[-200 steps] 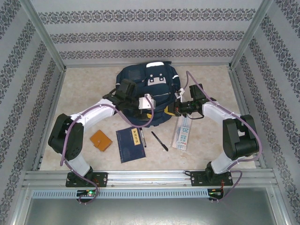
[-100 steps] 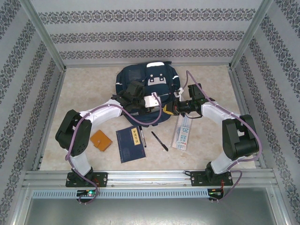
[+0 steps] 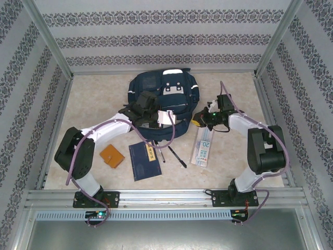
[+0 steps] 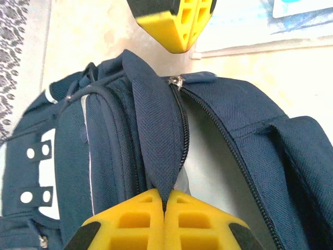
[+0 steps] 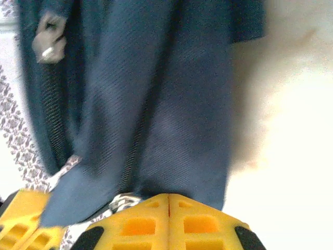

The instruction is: Pack books, pencil case, and school supplies into a backpack

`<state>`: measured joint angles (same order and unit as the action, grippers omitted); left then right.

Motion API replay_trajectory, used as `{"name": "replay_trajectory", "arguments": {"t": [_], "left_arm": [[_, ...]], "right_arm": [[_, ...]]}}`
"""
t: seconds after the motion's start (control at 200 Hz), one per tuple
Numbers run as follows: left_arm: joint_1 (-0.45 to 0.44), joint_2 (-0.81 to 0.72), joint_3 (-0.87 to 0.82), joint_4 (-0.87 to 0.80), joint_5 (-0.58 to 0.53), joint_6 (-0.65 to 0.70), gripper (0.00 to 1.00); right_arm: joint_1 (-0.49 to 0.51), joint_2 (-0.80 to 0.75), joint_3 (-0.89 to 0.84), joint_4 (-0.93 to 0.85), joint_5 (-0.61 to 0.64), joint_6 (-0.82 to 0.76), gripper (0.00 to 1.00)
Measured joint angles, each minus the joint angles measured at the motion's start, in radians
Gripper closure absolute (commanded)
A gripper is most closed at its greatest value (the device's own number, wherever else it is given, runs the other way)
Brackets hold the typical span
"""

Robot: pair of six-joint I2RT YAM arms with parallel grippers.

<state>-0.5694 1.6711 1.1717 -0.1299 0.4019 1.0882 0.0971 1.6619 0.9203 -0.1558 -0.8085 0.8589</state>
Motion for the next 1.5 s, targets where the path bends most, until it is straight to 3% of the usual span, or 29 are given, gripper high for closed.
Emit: {"name": "replay_trajectory", "arguments": {"t": [0.16,0.265,0.32,0.58,0.769,1.029,1.264,1.504], "left_arm": [[0.001,-0.023,0.002,-0.002,0.016,0.021,1.00],[0.001,-0.023,0.021,-0.014,0.015,0.023,1.00],[0.002,-0.023,0.032,-0.015,0.015,0.023,1.00],[0.002,-0.023,0.043,-0.020,0.014,0.022,1.00],[0.002,-0.023,0.057,-0.042,0.015,0.022,1.00],[0.002,-0.023,0.066,-0.055,0.022,0.011,1.00],[0.002,-0.023,0.074,-0.065,0.031,0.008,1.00],[0.003,-0.023,0.076,-0.066,0.031,0.008,1.00]], "right_arm": [[-0.023,0.078,0.025,-0.002,0.016,-0.036,1.00],[-0.016,0.066,0.035,-0.001,0.011,-0.111,0.67],[-0.012,0.027,0.032,-0.015,0.018,-0.169,0.59],[0.018,-0.211,-0.027,-0.073,0.077,-0.597,0.55],[0.090,-0.132,0.008,-0.097,0.106,-0.870,0.46],[0.093,-0.011,0.122,-0.122,0.105,-0.990,0.41],[0.105,0.054,0.195,-0.183,0.031,-1.031,0.48],[0.109,0.090,0.225,-0.245,-0.010,-1.045,0.86]]}}
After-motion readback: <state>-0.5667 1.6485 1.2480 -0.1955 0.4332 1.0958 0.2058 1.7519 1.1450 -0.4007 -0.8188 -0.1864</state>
